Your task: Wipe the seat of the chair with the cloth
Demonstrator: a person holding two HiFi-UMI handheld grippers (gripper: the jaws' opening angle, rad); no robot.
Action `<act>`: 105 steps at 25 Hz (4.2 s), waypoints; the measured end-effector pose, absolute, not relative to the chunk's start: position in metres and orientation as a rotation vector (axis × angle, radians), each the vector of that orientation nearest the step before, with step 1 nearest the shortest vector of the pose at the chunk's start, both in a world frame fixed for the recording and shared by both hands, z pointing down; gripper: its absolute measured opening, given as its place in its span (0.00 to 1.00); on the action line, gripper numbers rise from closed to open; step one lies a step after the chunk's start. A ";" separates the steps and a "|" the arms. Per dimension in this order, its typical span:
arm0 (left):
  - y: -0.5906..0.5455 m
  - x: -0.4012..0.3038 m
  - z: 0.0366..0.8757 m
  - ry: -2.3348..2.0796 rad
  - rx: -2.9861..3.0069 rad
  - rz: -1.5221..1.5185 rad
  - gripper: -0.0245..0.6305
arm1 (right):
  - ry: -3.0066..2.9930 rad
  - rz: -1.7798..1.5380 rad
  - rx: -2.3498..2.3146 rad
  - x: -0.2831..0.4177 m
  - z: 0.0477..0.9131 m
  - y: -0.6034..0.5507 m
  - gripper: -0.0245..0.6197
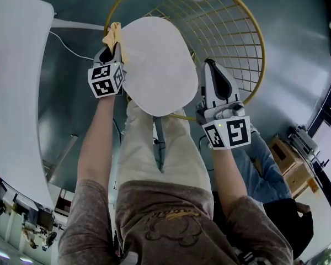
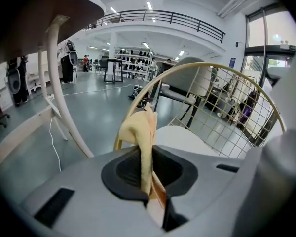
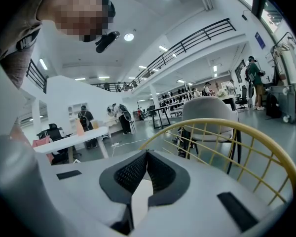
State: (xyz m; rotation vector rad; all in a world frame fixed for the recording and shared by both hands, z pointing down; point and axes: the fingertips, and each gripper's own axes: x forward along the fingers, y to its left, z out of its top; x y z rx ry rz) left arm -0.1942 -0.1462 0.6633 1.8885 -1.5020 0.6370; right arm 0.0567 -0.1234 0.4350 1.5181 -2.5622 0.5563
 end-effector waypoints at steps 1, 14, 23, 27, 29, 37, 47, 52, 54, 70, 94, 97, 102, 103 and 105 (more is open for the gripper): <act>-0.147 -0.192 0.665 -1.499 1.881 0.634 0.11 | -2.562 0.561 1.517 0.057 0.436 -0.123 0.08; -0.168 -0.136 0.675 -1.424 1.869 0.600 0.11 | -2.537 0.603 1.523 0.072 0.443 -0.119 0.08; -0.186 -0.061 0.685 -1.248 1.955 0.585 0.11 | -2.507 0.601 1.577 0.091 0.439 -0.115 0.08; -0.182 -0.020 0.692 -1.131 2.011 0.642 0.11 | -2.492 0.608 1.606 0.099 0.438 -0.110 0.08; -0.179 -0.004 0.694 -1.071 2.009 0.625 0.11 | -2.485 0.621 1.618 0.101 0.441 -0.107 0.08; -0.155 0.035 0.681 -0.882 2.023 0.522 0.11 | -2.463 0.642 1.626 0.104 0.453 -0.098 0.08; -0.146 -0.034 0.648 -1.008 1.945 0.339 0.11 | -2.454 0.626 1.604 0.099 0.462 -0.098 0.08; -0.132 -0.083 0.634 -1.096 1.920 0.317 0.11 | -2.472 0.622 1.582 0.085 0.459 -0.103 0.08; -0.125 -0.105 0.628 -1.150 1.890 0.293 0.11 | -2.480 0.620 1.573 0.080 0.457 -0.104 0.08; -0.043 -0.251 0.618 -1.421 1.732 0.374 0.11 | -2.498 0.627 1.548 0.062 0.461 -0.095 0.08; -0.057 -0.172 0.697 -1.332 1.564 0.397 0.11 | -2.485 0.667 1.531 0.071 0.469 -0.088 0.08; -0.064 -0.152 0.699 -1.290 1.595 0.414 0.11 | -2.474 0.675 1.535 0.074 0.471 -0.085 0.08; -0.084 -0.120 0.699 -1.224 1.633 0.412 0.11 | -2.463 0.673 1.539 0.078 0.472 -0.082 0.08; -0.087 -0.112 0.699 -1.209 1.641 0.412 0.11 | -2.461 0.672 1.540 0.080 0.472 -0.081 0.08; -0.087 -0.093 0.699 -1.174 1.662 0.422 0.11 | -2.459 0.668 1.544 0.086 0.471 -0.074 0.08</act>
